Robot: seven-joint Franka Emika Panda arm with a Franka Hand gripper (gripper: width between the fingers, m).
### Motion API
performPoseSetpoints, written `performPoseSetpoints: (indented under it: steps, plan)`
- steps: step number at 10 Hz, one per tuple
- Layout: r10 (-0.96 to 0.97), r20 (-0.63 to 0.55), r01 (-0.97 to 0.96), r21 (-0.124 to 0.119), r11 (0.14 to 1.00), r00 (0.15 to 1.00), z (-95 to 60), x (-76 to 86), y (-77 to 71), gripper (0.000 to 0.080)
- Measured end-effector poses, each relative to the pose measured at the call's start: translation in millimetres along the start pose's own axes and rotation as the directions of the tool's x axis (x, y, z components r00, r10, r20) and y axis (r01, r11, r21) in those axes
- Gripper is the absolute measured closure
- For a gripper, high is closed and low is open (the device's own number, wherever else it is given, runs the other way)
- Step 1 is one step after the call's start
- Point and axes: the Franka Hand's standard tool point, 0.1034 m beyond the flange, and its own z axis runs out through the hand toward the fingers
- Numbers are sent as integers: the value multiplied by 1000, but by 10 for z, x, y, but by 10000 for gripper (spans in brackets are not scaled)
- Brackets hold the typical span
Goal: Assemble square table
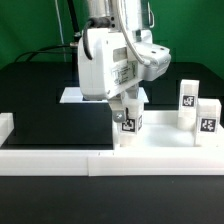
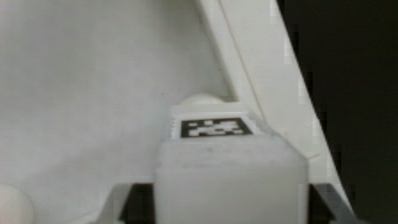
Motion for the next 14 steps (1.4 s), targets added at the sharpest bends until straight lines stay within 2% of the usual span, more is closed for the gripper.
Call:
performPoseSetpoints:
  steps: [1, 2, 3, 4, 5, 6, 8, 9, 10, 11, 12, 14]
  plan:
    - [-30, -1, 30, -1, 1000, 1000, 3, 7, 0, 505]
    - [-124, -6, 124, 6, 992, 992, 1, 3, -11, 408]
    - [-282, -15, 283, 31, 959, 959, -10, -18, -43, 271]
    - [-433, -27, 433, 41, 900, 901, -4, -92, -22, 170]
    - [-580, -41, 581, 28, 813, 814, -4, -194, 15, 170]
    - [-623, -44, 624, 26, 781, 781, -2, -181, 11, 156]
    - [-719, -48, 721, 18, 693, 693, -2, -158, 2, 151]
    - [-788, -51, 790, 12, 613, 613, -1, -149, -1, 150]
    - [-906, -61, 907, -11, 421, 419, 2, -122, -16, 150]
    - [-974, -51, 974, -44, 224, 222, 17, -96, -17, 150]
    - [-982, -38, 981, -57, 186, 184, 29, -106, 1, 150]
    - [-974, -41, 973, -55, 224, 222, 29, -97, -1, 416]
